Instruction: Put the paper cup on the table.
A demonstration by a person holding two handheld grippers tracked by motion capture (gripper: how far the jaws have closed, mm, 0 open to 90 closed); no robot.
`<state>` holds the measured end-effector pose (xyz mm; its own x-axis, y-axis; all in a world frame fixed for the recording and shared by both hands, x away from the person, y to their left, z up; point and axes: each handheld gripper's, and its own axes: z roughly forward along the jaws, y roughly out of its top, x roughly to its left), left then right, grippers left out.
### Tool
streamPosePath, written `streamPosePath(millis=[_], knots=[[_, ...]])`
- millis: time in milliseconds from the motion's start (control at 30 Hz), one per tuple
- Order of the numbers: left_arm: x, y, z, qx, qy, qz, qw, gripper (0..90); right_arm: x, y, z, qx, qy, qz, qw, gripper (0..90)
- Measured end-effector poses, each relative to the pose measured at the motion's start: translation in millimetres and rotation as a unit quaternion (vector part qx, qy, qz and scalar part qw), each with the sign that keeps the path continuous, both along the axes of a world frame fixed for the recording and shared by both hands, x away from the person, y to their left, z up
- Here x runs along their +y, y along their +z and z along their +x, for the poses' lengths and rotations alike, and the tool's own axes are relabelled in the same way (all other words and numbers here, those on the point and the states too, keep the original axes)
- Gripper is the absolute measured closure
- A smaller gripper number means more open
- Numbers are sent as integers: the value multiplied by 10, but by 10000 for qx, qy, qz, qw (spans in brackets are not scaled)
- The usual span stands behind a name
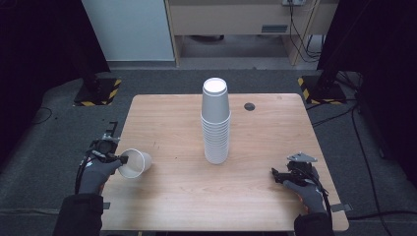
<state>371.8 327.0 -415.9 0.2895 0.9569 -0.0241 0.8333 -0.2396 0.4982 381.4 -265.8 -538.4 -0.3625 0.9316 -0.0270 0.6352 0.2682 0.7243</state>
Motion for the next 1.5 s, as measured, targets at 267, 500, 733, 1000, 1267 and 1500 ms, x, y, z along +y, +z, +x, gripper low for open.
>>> streamPosePath(millis=[267,500,733,1000,1267,1500], knots=[[-44,12,66,517,101,71,9986,868,2,1,-2,-1,6,-4,10000,78],[-111,22,132,971,162,163,9950,868,2,1,-2,-1,5,-4,10000,78],[-168,-36,177,1074,142,179,9939,862,3,1,-3,-10,18,-11,10000,78],[-174,-2,174,664,165,111,9976,712,8,1,-6,-9,8,-7,10000,78],[-105,11,94,-305,322,-153,9989,489,7,1,-5,-9,17,-6,10000,78],[-71,82,-36,-1781,309,-715,9809,332,4,1,-3,5,17,5,10000,77]])
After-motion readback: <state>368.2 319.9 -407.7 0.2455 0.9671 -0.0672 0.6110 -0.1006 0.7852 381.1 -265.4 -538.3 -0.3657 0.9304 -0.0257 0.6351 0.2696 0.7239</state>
